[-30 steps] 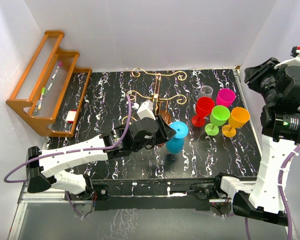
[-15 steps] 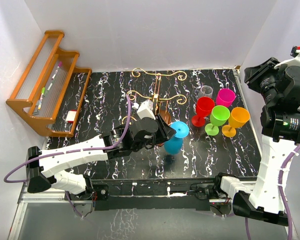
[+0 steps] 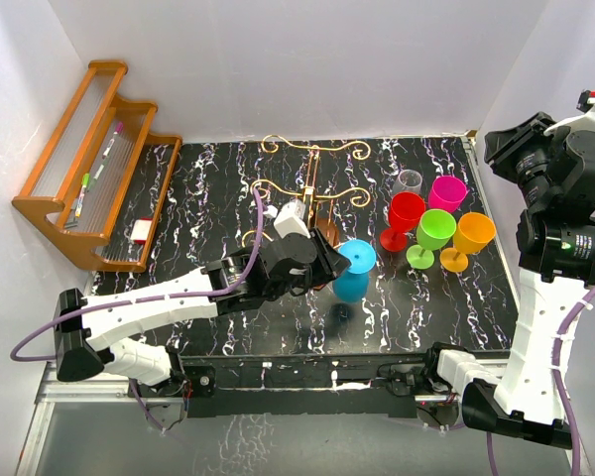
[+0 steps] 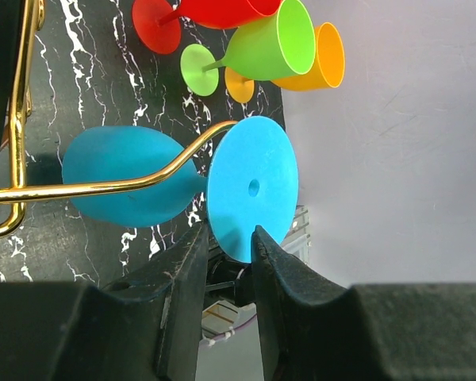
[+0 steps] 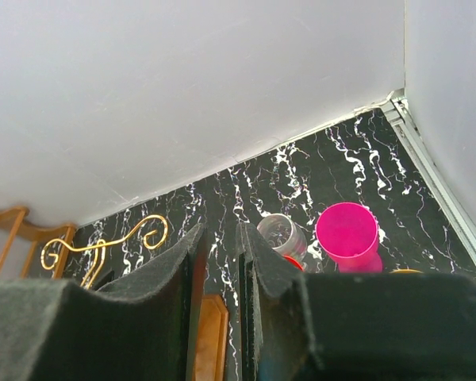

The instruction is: Take the wine glass off the wine glass rack

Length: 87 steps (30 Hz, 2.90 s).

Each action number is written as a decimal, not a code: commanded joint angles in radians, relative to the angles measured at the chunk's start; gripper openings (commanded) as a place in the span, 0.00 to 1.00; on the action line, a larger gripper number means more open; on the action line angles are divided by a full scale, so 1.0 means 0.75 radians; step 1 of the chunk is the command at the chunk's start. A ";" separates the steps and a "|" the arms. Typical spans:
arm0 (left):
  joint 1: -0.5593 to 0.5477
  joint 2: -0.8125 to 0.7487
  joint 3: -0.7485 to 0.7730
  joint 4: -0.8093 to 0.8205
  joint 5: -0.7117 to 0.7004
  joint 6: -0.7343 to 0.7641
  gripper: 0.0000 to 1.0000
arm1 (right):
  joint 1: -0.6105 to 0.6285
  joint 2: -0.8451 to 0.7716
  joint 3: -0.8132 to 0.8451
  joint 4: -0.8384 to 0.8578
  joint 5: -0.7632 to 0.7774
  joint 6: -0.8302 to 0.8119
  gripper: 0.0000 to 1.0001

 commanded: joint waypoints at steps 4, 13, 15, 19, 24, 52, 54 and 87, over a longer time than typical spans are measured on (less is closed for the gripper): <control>0.015 0.005 -0.009 0.012 0.001 -0.008 0.26 | 0.011 -0.019 -0.009 0.094 -0.001 -0.020 0.24; 0.021 -0.012 -0.033 0.025 -0.003 -0.024 0.21 | 0.011 -0.026 -0.030 0.111 -0.006 -0.020 0.24; 0.023 -0.022 -0.051 0.042 -0.010 -0.031 0.18 | 0.012 -0.028 -0.034 0.114 -0.007 -0.018 0.24; 0.025 -0.033 -0.072 0.069 -0.003 -0.043 0.09 | 0.015 -0.029 -0.034 0.115 -0.004 -0.020 0.24; 0.026 -0.056 -0.058 0.072 0.004 -0.041 0.00 | 0.017 -0.032 -0.034 0.116 -0.002 -0.020 0.24; 0.040 -0.078 -0.081 0.258 -0.005 -0.119 0.00 | 0.017 -0.045 -0.038 0.133 -0.005 -0.010 0.24; 0.041 -0.068 -0.080 0.276 0.005 -0.122 0.00 | 0.017 -0.044 -0.038 0.134 -0.005 -0.010 0.24; 0.047 -0.125 -0.084 0.268 -0.088 -0.082 0.00 | 0.022 -0.039 -0.065 0.164 -0.029 0.000 0.24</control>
